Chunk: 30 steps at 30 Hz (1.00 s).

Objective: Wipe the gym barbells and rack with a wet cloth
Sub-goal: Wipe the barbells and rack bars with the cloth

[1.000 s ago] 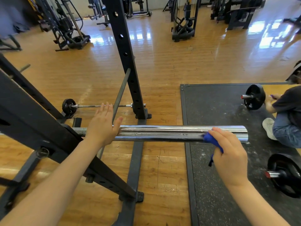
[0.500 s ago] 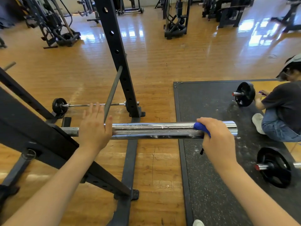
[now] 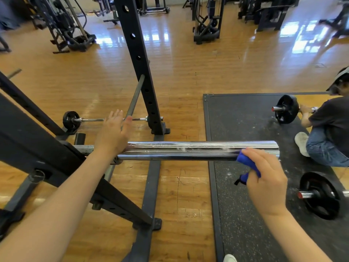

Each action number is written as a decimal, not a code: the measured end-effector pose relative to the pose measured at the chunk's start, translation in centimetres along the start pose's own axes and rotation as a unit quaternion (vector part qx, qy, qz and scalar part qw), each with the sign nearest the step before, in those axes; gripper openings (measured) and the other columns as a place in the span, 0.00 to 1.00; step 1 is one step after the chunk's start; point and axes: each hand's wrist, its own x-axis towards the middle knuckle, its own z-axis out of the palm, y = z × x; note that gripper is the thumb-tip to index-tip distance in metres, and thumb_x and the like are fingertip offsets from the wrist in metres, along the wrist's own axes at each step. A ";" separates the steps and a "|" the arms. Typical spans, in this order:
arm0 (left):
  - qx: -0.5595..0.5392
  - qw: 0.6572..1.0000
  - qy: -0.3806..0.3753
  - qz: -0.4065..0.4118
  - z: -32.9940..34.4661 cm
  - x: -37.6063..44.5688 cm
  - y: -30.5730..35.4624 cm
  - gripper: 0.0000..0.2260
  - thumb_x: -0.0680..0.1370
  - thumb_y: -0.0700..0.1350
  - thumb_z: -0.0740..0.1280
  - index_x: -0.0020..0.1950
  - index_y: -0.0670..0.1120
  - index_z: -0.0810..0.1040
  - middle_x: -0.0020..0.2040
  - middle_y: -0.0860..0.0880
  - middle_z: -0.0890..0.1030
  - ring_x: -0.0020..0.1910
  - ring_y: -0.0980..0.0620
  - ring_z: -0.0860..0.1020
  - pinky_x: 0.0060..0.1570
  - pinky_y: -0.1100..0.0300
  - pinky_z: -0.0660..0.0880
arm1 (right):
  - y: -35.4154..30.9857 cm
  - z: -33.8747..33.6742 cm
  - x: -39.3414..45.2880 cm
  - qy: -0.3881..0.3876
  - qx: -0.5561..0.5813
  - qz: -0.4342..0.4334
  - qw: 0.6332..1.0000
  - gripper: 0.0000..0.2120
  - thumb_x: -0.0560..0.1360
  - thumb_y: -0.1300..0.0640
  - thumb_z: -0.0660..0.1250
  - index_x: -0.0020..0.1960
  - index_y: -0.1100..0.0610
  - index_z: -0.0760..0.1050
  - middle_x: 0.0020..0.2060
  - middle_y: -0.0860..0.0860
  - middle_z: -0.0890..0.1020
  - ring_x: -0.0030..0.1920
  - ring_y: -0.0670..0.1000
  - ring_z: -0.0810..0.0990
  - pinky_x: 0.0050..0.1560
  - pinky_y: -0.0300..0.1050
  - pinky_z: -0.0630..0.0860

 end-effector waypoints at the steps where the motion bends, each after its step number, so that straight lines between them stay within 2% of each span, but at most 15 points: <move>1: -0.020 1.000 0.009 -0.004 -0.1 0.2 0.1 0.25 0.83 0.52 0.49 0.75 0.39 0.59 0.76 0.44 0.59 0.76 0.49 0.54 0.74 0.55 0.49 | 0.0 -0.2 0.7 0.017 -0.009 0.008 1.000 0.20 0.68 0.68 0.54 0.53 0.68 0.78 0.47 0.61 0.81 0.52 0.53 0.74 0.63 0.33 0.64; 4: -0.045 0.998 0.035 -0.008 -0.3 0.5 0.1 0.23 0.84 0.50 0.50 0.74 0.38 0.62 0.75 0.43 0.62 0.75 0.48 0.57 0.73 0.55 0.51 | 0.6 0.3 3.6 0.015 -0.036 0.033 0.999 0.16 0.70 0.70 0.58 0.55 0.68 0.78 0.49 0.61 0.81 0.53 0.54 0.74 0.61 0.35 0.65; 7: -0.062 0.997 0.055 -0.009 -0.2 0.2 0.1 0.21 0.84 0.47 0.50 0.72 0.37 0.65 0.73 0.42 0.65 0.74 0.47 0.60 0.73 0.54 0.54 | 0.8 1.4 4.8 -0.092 -0.042 0.079 0.992 0.15 0.71 0.73 0.65 0.56 0.65 0.78 0.49 0.59 0.82 0.52 0.59 0.79 0.55 0.42 0.69; 9: -0.062 0.996 0.055 -0.012 -0.1 0.2 0.0 0.21 0.84 0.47 0.50 0.72 0.37 0.66 0.73 0.42 0.65 0.74 0.46 0.60 0.73 0.53 0.54 | 0.6 1.6 4.0 -0.118 -0.049 0.065 0.990 0.15 0.69 0.74 0.68 0.55 0.65 0.79 0.48 0.59 0.82 0.50 0.60 0.80 0.52 0.44 0.70; 11: -0.058 0.997 0.049 -0.014 -0.1 0.3 0.1 0.21 0.84 0.48 0.50 0.72 0.37 0.65 0.73 0.42 0.65 0.74 0.46 0.60 0.73 0.53 0.55 | 0.7 1.2 2.4 -0.093 -0.054 0.034 0.994 0.15 0.68 0.75 0.67 0.54 0.66 0.79 0.49 0.59 0.82 0.52 0.59 0.79 0.56 0.43 0.71; 14: -0.057 0.997 0.050 -0.012 0.0 0.3 0.0 0.21 0.84 0.48 0.50 0.72 0.38 0.66 0.73 0.42 0.66 0.74 0.46 0.61 0.73 0.52 0.55 | 1.1 0.3 -0.1 -0.050 -0.047 0.006 0.998 0.17 0.70 0.66 0.57 0.53 0.67 0.79 0.52 0.61 0.81 0.57 0.53 0.74 0.66 0.34 0.62; 17: -0.057 0.997 0.054 -0.001 0.1 0.4 -0.2 0.20 0.84 0.47 0.50 0.71 0.38 0.68 0.73 0.42 0.66 0.73 0.46 0.61 0.73 0.51 0.56 | 2.0 -0.5 -0.9 -0.026 -0.049 0.031 0.998 0.20 0.70 0.66 0.53 0.55 0.68 0.79 0.53 0.62 0.81 0.58 0.54 0.73 0.69 0.31 0.59; 21: -0.042 0.998 0.055 0.006 0.2 0.5 -0.4 0.21 0.84 0.48 0.50 0.69 0.38 0.70 0.72 0.42 0.67 0.73 0.44 0.63 0.71 0.48 0.59 | 2.7 -0.3 1.9 0.003 -0.057 0.117 0.992 0.16 0.71 0.70 0.61 0.56 0.67 0.78 0.53 0.61 0.81 0.57 0.60 0.77 0.62 0.42 0.67; 24: -0.041 0.998 0.057 0.006 0.3 0.5 -0.5 0.22 0.83 0.49 0.50 0.68 0.37 0.71 0.71 0.41 0.69 0.72 0.43 0.64 0.70 0.47 0.60 | 1.6 0.7 2.9 -0.025 -0.051 0.093 0.994 0.13 0.71 0.71 0.65 0.55 0.66 0.78 0.49 0.59 0.82 0.52 0.61 0.80 0.55 0.46 0.70; 27: -0.039 0.997 0.067 0.004 0.2 0.4 -0.5 0.24 0.83 0.52 0.49 0.67 0.37 0.72 0.70 0.40 0.70 0.70 0.42 0.66 0.69 0.46 0.61 | 1.3 0.9 1.4 -0.072 -0.040 0.022 0.996 0.15 0.69 0.74 0.68 0.55 0.65 0.78 0.52 0.59 0.82 0.54 0.59 0.79 0.59 0.47 0.73; 30: -0.027 0.997 0.075 0.024 0.2 0.1 -0.3 0.22 0.83 0.50 0.50 0.69 0.37 0.70 0.71 0.40 0.69 0.72 0.43 0.64 0.71 0.48 0.59 | 2.0 0.1 0.3 -0.084 -0.023 0.012 0.996 0.22 0.66 0.78 0.68 0.58 0.66 0.77 0.57 0.59 0.80 0.60 0.57 0.76 0.65 0.41 0.66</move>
